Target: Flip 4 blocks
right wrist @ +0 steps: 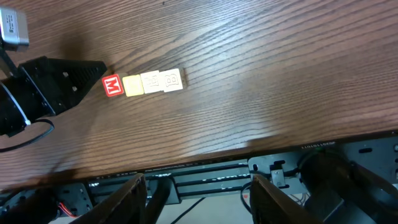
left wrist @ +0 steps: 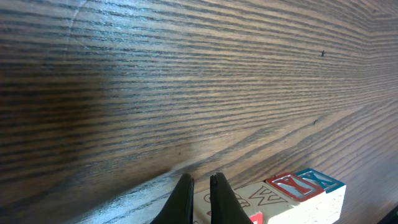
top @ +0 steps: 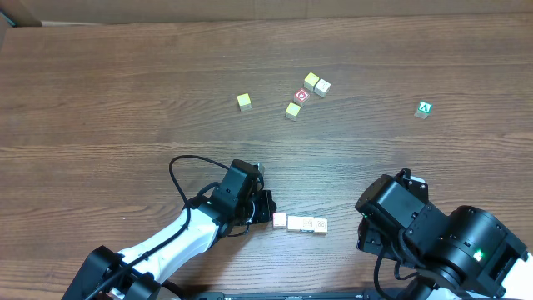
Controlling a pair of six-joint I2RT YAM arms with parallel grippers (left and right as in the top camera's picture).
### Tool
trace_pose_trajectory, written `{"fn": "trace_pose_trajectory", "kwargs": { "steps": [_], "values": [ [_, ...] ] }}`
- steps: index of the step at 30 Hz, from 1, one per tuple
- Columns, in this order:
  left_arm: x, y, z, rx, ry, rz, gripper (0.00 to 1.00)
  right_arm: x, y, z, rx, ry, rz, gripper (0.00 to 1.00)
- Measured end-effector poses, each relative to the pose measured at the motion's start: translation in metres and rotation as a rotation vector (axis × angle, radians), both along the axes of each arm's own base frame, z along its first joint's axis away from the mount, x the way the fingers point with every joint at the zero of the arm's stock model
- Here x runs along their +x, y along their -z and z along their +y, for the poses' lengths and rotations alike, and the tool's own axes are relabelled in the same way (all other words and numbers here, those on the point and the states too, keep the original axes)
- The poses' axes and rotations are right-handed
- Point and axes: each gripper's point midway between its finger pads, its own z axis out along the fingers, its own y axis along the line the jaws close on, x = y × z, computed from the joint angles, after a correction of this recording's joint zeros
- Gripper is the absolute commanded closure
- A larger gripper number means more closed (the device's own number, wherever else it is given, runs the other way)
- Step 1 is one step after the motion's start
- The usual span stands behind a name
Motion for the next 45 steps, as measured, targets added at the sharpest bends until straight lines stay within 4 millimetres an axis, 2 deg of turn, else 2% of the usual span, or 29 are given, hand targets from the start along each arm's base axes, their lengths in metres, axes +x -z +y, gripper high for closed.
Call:
{"fn": "trace_pose_trajectory", "kwargs": {
  "steps": [45],
  "values": [
    [-0.0064,-0.0019,-0.0072,-0.028,0.03,0.017,0.96,-0.004,0.0013,-0.0041,-0.017,0.0,0.017,0.46]
  ]
}}
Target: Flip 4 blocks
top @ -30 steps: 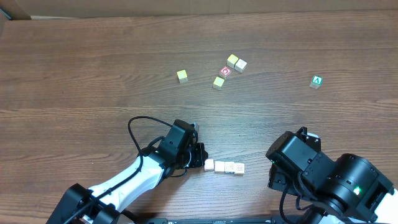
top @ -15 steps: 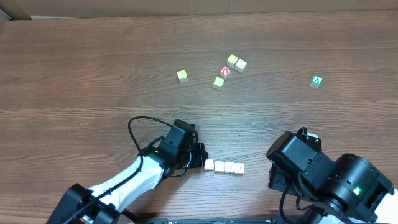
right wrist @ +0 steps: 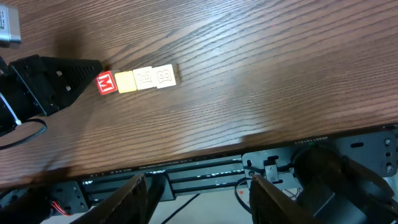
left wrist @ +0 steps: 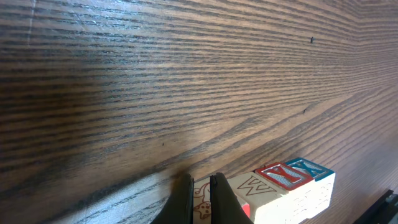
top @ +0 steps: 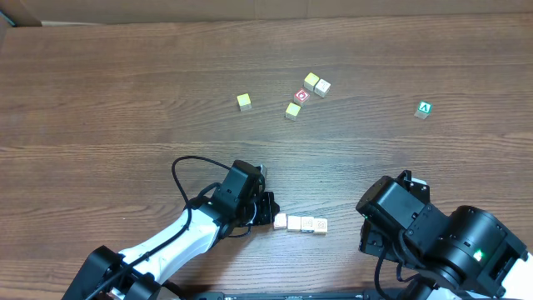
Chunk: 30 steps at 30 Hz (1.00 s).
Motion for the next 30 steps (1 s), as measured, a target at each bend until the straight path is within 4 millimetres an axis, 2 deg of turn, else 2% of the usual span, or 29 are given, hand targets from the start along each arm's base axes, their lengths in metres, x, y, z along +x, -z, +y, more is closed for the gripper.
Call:
{"fn": "trace_pose_trajectory", "kwargs": {
  "steps": [9,11,18,21,24,26,30],
  "values": [
    [0.006,-0.003,-0.001,-0.013,-0.007,-0.022,0.96,0.0,0.0,0.0,0.0,0.0,0.0,0.46],
    [0.01,-0.002,0.006,-0.007,-0.034,-0.014,0.96,0.0,0.0,0.0,-0.001,0.0,-0.001,0.46],
    [0.024,0.0,0.05,0.066,-0.16,0.071,0.96,0.004,-0.001,-0.001,-0.007,0.005,-0.02,0.46],
    [0.016,0.002,0.064,0.11,-0.147,0.116,0.96,0.008,-0.002,0.001,0.0,0.007,-0.042,0.46],
    [0.001,0.007,0.069,0.148,-0.088,0.151,0.96,0.016,-0.004,0.007,0.022,0.011,-0.075,0.49],
    [-0.008,0.008,0.069,0.157,-0.033,0.163,0.96,0.022,-0.003,0.012,0.038,0.013,-0.097,0.5],
    [-0.016,0.007,0.058,0.149,0.063,0.146,0.96,0.024,0.016,0.015,0.023,0.012,-0.081,0.51]
  ]
}}
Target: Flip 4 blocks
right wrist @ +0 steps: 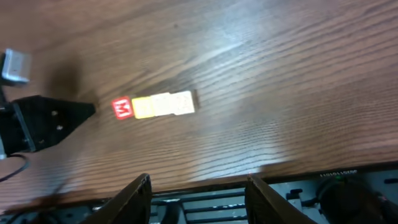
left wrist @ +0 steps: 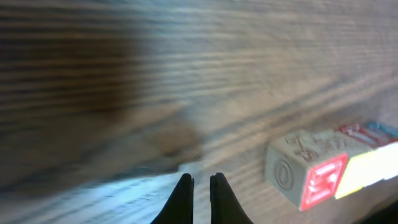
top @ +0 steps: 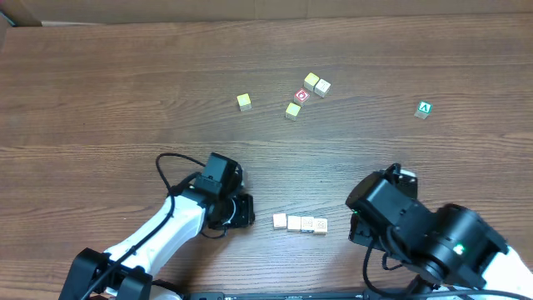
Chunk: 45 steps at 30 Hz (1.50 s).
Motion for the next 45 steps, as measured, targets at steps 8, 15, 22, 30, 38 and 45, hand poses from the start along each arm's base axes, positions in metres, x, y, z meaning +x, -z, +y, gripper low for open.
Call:
{"fn": "trace_pose_trajectory", "kwargs": {
  "steps": [8,15,22,30,38,45],
  "values": [
    [0.0,-0.004,-0.022,-0.033,0.06,-0.047,0.93,-0.009,0.027,-0.005,-0.046,-0.005,0.068,0.52],
    [0.006,-0.007,-0.03,-0.051,0.052,-0.077,0.91,-0.01,0.027,-0.004,-0.041,-0.007,0.073,0.52],
    [0.003,0.001,-0.039,-0.051,0.073,-0.063,0.94,-0.011,0.027,-0.003,-0.036,-0.009,0.08,0.52],
    [0.001,0.009,-0.048,-0.052,0.077,-0.041,0.96,-0.012,0.027,-0.003,-0.034,-0.011,0.083,0.52],
    [0.002,0.009,-0.048,-0.054,0.07,-0.041,0.96,-0.011,0.027,-0.002,-0.029,-0.01,0.082,0.53],
    [0.001,0.009,-0.048,-0.057,0.069,-0.038,0.91,-0.008,0.027,0.0,-0.006,0.054,0.071,0.96]
  ]
}}
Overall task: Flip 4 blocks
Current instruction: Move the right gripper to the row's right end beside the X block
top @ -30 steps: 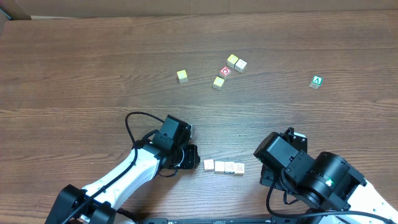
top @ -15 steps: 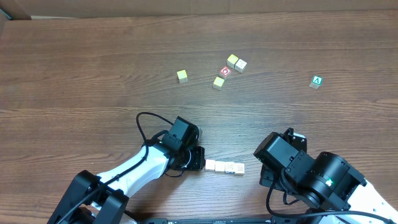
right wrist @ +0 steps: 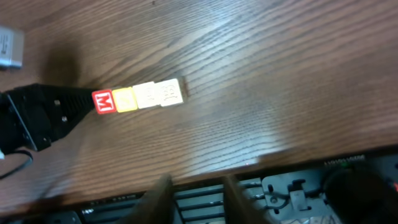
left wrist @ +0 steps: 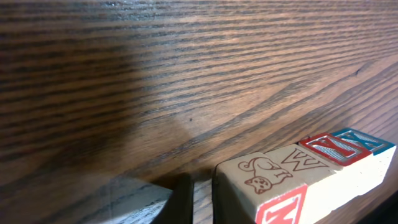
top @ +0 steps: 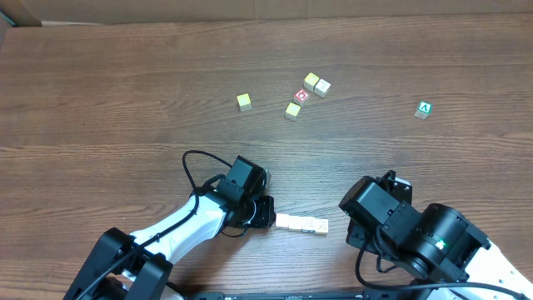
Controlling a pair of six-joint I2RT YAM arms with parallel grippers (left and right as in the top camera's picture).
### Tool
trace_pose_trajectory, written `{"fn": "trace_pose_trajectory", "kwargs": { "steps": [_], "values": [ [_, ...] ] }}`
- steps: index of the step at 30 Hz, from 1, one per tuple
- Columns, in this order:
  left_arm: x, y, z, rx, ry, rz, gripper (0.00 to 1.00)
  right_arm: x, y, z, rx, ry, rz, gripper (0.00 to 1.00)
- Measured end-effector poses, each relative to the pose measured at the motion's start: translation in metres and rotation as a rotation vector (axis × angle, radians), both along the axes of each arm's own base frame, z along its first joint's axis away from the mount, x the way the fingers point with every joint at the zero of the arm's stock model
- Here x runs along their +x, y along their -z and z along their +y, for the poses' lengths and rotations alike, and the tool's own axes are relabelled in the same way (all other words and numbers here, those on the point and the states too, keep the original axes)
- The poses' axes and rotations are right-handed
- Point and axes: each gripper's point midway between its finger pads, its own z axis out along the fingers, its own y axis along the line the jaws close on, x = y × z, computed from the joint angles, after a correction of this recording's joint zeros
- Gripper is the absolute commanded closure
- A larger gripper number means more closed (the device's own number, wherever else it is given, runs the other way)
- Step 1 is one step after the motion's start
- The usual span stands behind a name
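A row of several wooden blocks lies near the table's front edge. In the left wrist view its near end block shows a cat drawing on top and a red M on its end face. My left gripper is shut and low on the table, with its tip against that end block and nothing between the fingers. Overhead, the left gripper is at the row's left end. My right gripper hangs over the table's front edge, open and blurred, well right of the row.
Loose blocks lie at the back: a yellow one, a red one, three pale or yellow ones around it, and a green A block at far right. The table's front edge and a metal frame lie under my right gripper.
My left gripper was a gap to the left of the row; now its tip touches the row's left end block. My right gripper's fingers stand closer together than before.
My left gripper was shut at the row's left end at the first two moments. Then it stood back to the left, clear of the blocks. Now it is against the end block again. The row lies about where it did.
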Motion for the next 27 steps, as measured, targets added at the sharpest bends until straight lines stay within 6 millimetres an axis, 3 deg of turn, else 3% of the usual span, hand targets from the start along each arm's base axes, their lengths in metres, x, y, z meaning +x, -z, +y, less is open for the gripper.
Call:
{"fn": "trace_pose_trajectory", "kwargs": {
  "steps": [6,23,27],
  "values": [
    [0.001,-0.001,-0.001,-0.005,-0.006,0.004,0.89,0.005,0.026,0.004,0.009,0.065,0.002,0.96],
    [-0.001,0.0,0.0,0.001,-0.007,0.012,0.92,0.011,0.135,0.006,0.019,0.095,-0.021,0.96],
    [-0.001,-0.001,0.0,0.001,-0.007,0.012,0.92,0.019,0.136,0.027,0.112,0.054,-0.052,0.96]
  ]
}}
